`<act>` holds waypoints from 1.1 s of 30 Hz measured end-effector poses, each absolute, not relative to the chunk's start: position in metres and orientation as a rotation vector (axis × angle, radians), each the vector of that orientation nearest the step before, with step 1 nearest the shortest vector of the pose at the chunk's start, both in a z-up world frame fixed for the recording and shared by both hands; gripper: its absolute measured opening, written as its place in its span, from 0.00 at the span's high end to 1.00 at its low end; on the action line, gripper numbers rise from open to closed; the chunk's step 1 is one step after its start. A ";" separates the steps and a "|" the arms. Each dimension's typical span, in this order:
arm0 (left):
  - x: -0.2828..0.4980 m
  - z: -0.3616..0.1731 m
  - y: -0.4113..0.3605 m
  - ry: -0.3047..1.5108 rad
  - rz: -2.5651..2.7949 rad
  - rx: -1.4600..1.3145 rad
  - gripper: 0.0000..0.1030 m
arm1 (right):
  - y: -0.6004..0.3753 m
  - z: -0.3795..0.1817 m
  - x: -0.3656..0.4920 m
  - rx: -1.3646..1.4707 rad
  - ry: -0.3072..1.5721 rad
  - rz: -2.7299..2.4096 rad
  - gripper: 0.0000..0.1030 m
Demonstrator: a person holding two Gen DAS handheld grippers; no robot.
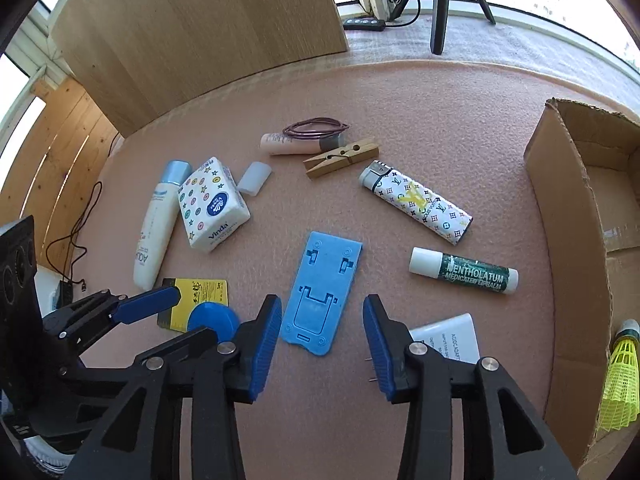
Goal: Organize objects
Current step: 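Grasp the blue phone stand with the right gripper while the left gripper approaches the blue tape measure, then lift the phone stand with the right gripper while the left gripper grasps the blue tape measure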
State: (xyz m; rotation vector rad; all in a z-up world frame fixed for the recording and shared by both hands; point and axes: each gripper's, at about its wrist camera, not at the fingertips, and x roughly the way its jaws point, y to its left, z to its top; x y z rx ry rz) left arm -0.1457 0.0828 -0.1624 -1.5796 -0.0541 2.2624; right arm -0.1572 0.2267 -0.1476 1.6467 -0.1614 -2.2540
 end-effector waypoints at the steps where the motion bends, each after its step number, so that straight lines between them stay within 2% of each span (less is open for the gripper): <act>1: -0.147 -0.163 0.085 -0.048 2.258 -1.587 0.48 | 0.226 -0.148 -0.165 1.651 -0.171 -2.259 0.62; 3: -0.149 -0.167 0.090 -0.041 2.245 -1.597 0.54 | 0.225 -0.151 -0.183 1.670 -0.203 -2.249 0.63; 6: -0.151 -0.171 0.094 -0.037 2.237 -1.602 0.55 | 0.216 -0.158 -0.205 1.699 -0.171 -2.269 0.64; 11: -0.154 -0.178 0.099 -0.039 2.212 -1.617 0.68 | 0.207 -0.175 -0.222 1.770 -0.129 -2.243 0.79; 15: -0.149 -0.179 0.097 -0.037 2.197 -1.609 0.68 | 0.197 -0.175 -0.215 1.755 -0.071 -2.205 0.81; 33: -0.091 -0.170 0.082 -0.040 2.194 -1.585 0.68 | 0.180 -0.175 -0.121 1.589 0.299 -2.097 0.81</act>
